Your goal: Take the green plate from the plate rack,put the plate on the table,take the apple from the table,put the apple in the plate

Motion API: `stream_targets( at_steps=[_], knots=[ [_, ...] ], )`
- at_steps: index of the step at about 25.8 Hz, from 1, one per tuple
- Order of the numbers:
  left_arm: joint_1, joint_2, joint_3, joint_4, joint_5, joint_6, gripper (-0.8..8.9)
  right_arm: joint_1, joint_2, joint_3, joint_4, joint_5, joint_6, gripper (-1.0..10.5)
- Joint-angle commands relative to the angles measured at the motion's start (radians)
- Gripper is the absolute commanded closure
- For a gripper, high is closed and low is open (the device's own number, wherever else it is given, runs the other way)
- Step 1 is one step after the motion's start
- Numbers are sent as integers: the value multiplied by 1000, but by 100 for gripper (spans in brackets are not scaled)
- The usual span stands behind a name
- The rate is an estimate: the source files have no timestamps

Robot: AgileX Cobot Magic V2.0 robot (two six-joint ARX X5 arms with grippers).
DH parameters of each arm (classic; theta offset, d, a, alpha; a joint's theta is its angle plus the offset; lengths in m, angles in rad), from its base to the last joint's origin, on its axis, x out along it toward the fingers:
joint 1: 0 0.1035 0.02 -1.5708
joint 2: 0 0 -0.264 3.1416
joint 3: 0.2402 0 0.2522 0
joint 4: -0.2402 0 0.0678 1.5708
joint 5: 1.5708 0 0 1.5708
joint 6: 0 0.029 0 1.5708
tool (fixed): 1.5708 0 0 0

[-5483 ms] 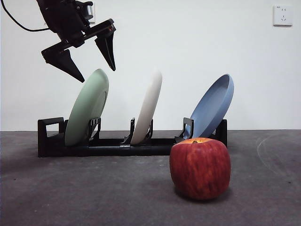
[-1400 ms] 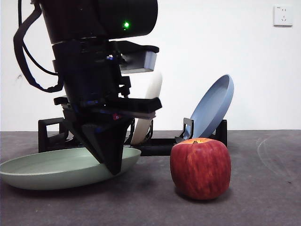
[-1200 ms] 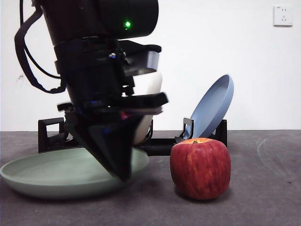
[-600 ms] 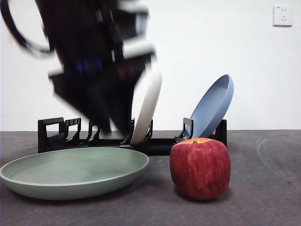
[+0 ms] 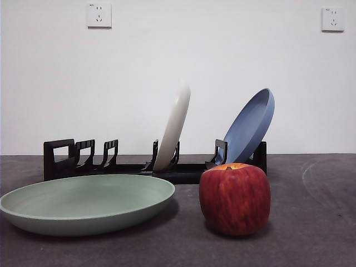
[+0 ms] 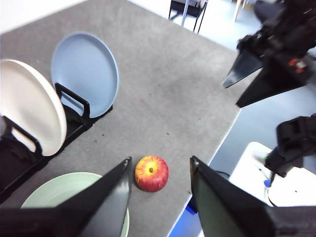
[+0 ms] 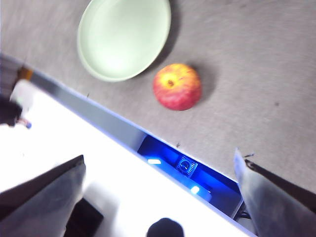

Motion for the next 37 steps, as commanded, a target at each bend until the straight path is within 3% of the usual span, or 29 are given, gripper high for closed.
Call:
stream_targets(
  at_steps=[1, 7, 13, 17, 24, 30, 37],
  knots=[
    [2, -73, 15, -66, 3, 12, 615, 81, -1, -8, 29, 74, 60, 443],
    [2, -204, 17, -156, -2, -17, 615, 291, 6, -112, 185, 290, 206, 442],
    [2, -260, 17, -202, -5, -35, 615, 415, 95, -221, 355, 335, 272, 442],
    [2, -263, 17, -224, -5, -38, 615, 460, 225, -226, 438, 391, 272, 442],
    [2, -263, 17, -235, -5, -42, 616, 476, 438, -226, 580, 410, 269, 442],
    [2, -263, 17, -235, -5, -41, 615, 475, 545, -226, 591, 484, 248, 442],
    [2, -263, 17, -235, -32, -41, 615, 474, 601, -226, 592, 486, 234, 447]
  ],
)
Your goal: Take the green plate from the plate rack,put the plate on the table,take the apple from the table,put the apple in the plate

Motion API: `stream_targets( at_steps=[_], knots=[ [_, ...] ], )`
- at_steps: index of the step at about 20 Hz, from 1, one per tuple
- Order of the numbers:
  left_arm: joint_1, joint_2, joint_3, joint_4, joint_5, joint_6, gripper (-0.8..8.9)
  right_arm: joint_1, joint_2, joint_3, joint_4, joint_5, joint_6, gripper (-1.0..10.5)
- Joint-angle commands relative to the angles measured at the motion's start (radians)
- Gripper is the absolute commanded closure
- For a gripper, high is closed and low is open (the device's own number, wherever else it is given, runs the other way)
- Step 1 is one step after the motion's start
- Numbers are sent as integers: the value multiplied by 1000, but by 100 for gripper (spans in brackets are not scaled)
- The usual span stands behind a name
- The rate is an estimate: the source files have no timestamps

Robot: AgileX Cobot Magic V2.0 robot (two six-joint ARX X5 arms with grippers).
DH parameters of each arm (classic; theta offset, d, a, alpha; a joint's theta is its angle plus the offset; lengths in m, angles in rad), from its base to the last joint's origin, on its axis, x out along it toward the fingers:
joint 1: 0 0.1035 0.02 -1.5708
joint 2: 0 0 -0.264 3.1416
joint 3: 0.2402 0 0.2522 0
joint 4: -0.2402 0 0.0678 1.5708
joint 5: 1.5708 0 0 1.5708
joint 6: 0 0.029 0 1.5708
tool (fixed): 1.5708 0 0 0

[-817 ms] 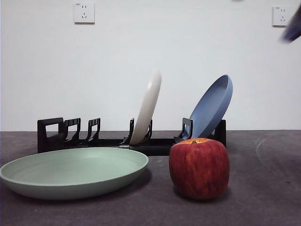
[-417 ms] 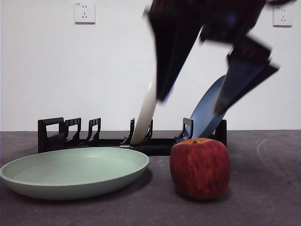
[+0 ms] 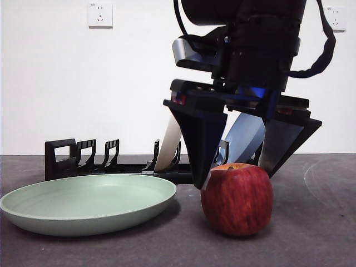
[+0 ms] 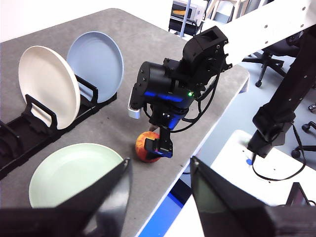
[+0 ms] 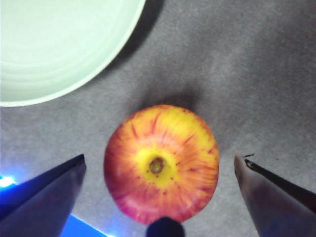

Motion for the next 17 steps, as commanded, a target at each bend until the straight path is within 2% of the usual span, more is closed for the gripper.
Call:
stream_targets(
  at_steps=[1, 2, 4, 5, 11, 14, 17],
  knots=[
    [2, -4, -2, 2, -32, -10, 616, 0, 14, -12, 3, 3, -10, 452],
    [2, -4, -2, 2, -42, -10, 616, 0, 14, -12, 1, 3, -10, 539],
    [2, -4, -2, 2, -45, -10, 616, 0, 14, -12, -10, 3, -11, 858],
    [2, -4, -2, 2, -45, -10, 616, 0, 14, -12, -16, 4, -11, 971],
    [2, -4, -2, 2, -45, -12, 616, 0, 14, 17, -68, 48, -18, 958],
    [2, -4, -2, 3, -45, -14, 616, 0, 14, 138, -182, 79, -58, 958],
    [2, -3, -2, 2, -45, -21, 616, 0, 14, 315, -263, 66, -92, 958]
  ],
)
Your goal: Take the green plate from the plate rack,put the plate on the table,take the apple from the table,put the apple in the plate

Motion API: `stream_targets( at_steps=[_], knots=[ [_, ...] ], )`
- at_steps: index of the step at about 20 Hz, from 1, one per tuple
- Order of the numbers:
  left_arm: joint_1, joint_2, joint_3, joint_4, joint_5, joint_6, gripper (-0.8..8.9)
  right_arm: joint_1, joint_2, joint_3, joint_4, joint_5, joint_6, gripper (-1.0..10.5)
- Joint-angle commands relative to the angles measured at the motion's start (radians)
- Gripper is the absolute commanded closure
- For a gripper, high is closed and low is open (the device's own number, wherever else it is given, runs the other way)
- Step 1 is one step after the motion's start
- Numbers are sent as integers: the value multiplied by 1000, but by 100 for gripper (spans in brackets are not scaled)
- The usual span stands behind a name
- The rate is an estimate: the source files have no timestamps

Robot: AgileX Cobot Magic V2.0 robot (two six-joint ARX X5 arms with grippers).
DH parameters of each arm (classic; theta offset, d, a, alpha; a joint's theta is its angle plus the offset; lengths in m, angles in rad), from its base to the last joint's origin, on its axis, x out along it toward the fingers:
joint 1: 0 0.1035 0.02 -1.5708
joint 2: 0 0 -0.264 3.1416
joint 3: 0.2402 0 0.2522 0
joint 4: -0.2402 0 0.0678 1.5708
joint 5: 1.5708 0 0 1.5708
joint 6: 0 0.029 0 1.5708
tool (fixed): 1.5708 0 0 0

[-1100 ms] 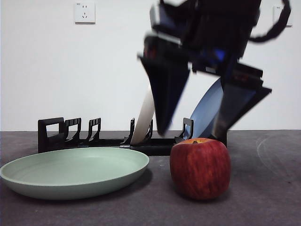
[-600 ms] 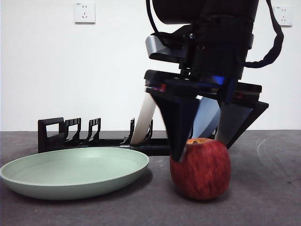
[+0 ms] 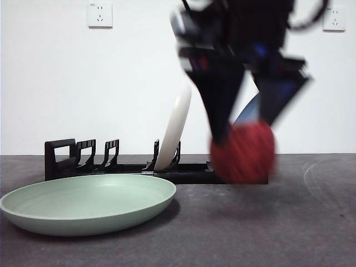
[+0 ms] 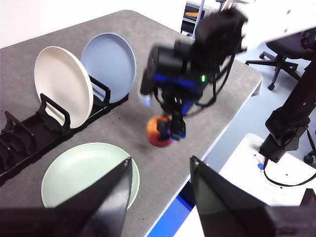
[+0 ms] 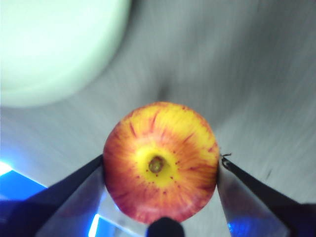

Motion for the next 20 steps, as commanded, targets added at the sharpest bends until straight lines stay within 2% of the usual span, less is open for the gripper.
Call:
stream_targets(
  at_steps=[1, 4, 5, 9, 20],
  knots=[
    [2, -3, -2, 1, -2, -14, 616, 4, 3, 134, -22, -40, -49, 958],
    [2, -3, -2, -51, 5, -28, 616, 5, 4, 276, 13, -202, -72, 958],
    [2, -3, -2, -79, 5, -32, 616, 5, 4, 307, 25, -223, -72, 959],
    [2, -5, -3, -103, 27, -47, 616, 31, 42, 360, 75, -221, -72, 959],
    [2, -5, -3, -105, 23, -47, 616, 53, 327, 370, 196, -232, -61, 959]
  ],
)
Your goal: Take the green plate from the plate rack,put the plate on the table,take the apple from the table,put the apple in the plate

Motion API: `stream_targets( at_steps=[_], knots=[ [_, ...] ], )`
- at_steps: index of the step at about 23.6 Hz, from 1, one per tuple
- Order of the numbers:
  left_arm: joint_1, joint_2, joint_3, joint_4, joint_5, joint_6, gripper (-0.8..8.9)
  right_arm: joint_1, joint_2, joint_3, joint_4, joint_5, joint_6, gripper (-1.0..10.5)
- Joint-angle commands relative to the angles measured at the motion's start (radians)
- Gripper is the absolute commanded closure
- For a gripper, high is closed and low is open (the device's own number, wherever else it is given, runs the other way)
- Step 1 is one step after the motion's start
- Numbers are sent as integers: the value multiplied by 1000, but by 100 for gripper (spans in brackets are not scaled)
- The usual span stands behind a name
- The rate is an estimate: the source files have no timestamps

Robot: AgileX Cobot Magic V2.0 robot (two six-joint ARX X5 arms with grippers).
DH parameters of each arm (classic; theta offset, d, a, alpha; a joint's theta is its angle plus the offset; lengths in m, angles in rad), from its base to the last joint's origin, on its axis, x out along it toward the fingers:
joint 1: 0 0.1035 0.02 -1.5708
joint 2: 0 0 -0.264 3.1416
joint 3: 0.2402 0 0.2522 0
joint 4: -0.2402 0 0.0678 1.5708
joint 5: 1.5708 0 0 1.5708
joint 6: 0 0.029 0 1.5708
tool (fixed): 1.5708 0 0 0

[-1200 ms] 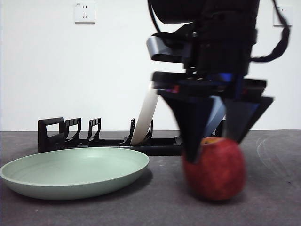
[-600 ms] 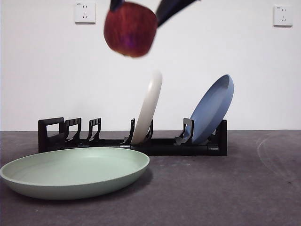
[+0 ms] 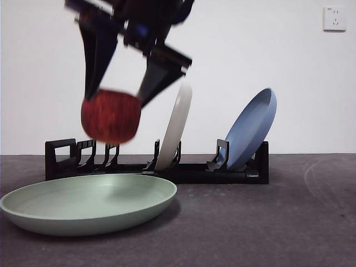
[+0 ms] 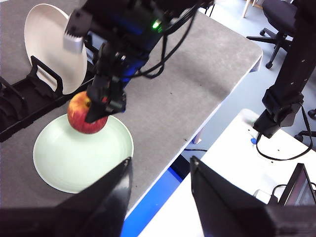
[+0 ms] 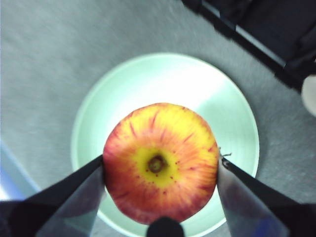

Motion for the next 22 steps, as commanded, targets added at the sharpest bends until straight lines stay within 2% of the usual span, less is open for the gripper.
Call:
stream_targets(
  at_steps=[1, 9, 22],
  knots=[
    [2, -4, -3, 4, -4, -5, 616, 10, 47, 3, 22, -3, 3, 959],
    [2, -4, -3, 4, -4, -5, 616, 35, 137, 3, 42, -4, 8, 958],
    [2, -4, -3, 4, -3, -5, 616, 40, 175, 3, 36, -3, 6, 959]
  ],
)
